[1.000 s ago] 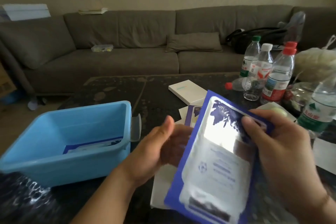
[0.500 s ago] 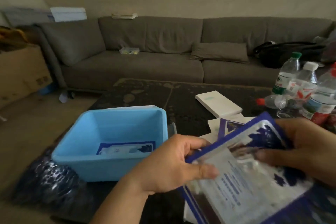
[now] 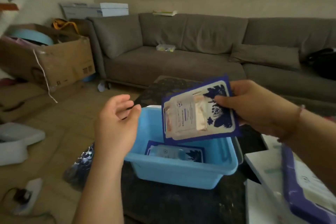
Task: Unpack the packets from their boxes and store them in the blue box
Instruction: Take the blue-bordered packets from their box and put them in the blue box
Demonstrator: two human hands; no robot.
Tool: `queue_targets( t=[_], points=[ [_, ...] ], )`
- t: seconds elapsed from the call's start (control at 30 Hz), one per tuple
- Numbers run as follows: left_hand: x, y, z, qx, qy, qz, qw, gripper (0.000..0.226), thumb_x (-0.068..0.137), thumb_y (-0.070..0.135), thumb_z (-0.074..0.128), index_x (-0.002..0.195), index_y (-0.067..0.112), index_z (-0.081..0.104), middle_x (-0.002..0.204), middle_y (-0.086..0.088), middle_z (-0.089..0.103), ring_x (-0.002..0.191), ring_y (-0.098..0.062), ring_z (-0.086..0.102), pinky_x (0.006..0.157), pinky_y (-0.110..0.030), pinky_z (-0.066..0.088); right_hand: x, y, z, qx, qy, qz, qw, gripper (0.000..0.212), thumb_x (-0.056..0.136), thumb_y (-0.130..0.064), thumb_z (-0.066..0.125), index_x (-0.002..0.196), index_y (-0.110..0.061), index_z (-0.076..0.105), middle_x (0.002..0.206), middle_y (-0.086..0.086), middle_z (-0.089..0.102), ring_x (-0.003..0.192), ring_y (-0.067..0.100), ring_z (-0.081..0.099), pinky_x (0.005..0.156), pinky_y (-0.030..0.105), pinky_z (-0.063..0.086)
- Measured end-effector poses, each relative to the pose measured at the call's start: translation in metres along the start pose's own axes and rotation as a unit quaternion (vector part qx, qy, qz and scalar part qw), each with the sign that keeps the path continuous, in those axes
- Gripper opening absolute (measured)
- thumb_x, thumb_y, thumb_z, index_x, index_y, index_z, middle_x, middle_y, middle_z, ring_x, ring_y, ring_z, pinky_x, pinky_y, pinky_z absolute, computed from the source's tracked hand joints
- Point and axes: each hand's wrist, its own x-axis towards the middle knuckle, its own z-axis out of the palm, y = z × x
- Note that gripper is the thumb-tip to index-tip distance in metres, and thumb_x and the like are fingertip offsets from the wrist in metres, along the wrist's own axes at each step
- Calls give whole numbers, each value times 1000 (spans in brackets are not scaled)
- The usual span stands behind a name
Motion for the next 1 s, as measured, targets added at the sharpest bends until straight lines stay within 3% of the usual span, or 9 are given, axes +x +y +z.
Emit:
queue_targets(
  t=[0.13, 0.27, 0.4, 0.5, 0.67, 0.8, 0.9, 1.0],
  points=[
    [11, -11, -16, 39, -26, -29, 998, 28, 92, 28, 65, 119, 31, 60, 114, 15, 65, 95, 7, 56, 68, -13, 38, 27, 14, 42, -33, -37, 59, 997, 12, 98, -14, 55, 104, -9, 64, 78, 11, 76, 67, 21, 75, 60, 35, 61],
    [15, -19, -20, 76, -61, -29, 995, 27, 93, 29, 64, 119, 31, 61, 114, 15, 64, 90, 10, 53, 66, -12, 36, 40, 28, 71, -10, -49, 132, 990, 12, 99, -10, 53, 107, -6, 61, 84, 14, 74, 62, 19, 73, 48, 31, 58],
    [16, -21, -20, 72, -91, -20, 993, 23, 93, 31, 63, 116, 32, 61, 109, 17, 64, 87, 10, 55, 66, -11, 37, 50, 39, 86, 21, -45, 178, 983, 22, 97, -5, 54, 118, -1, 58, 102, 21, 72, 86, 32, 72, 73, 49, 60],
    [15, -22, -19, 74, -107, -18, 991, 22, 93, 32, 63, 115, 34, 60, 104, 20, 62, 83, 12, 56, 65, -11, 38, 50, 45, 90, 25, -51, 199, 978, 23, 95, 1, 54, 118, 1, 58, 104, 23, 70, 92, 36, 69, 83, 55, 56],
    [14, -23, -18, 78, -114, -15, 990, 24, 93, 33, 64, 117, 33, 61, 100, 22, 61, 85, 11, 56, 66, -11, 39, 42, 47, 89, 4, -87, 203, 975, 23, 89, 4, 63, 108, -8, 64, 94, 14, 72, 84, 28, 68, 70, 41, 59],
    [13, -24, -19, 83, -119, -15, 989, 24, 93, 34, 63, 117, 32, 62, 98, 23, 61, 85, 11, 55, 66, -12, 40, 35, 41, 92, -19, -97, 211, 972, 31, 86, 0, 69, 112, -13, 60, 109, 13, 69, 100, 32, 65, 86, 47, 56],
    [12, -25, -20, 87, -123, -8, 989, 25, 94, 34, 62, 118, 31, 61, 103, 21, 62, 88, 10, 56, 68, -13, 41, 32, 37, 90, -47, -93, 225, 969, 25, 91, 0, 61, 111, -12, 54, 114, 14, 63, 97, 27, 61, 80, 40, 54],
    [10, -25, -21, 103, -129, -1, 986, 26, 94, 34, 61, 120, 32, 59, 100, 24, 59, 86, 12, 53, 65, -11, 37, 28, 35, 87, -86, -103, 235, 963, 20, 94, 1, 54, 109, -11, 56, 105, 12, 62, 89, 23, 60, 78, 36, 53]
  ],
)
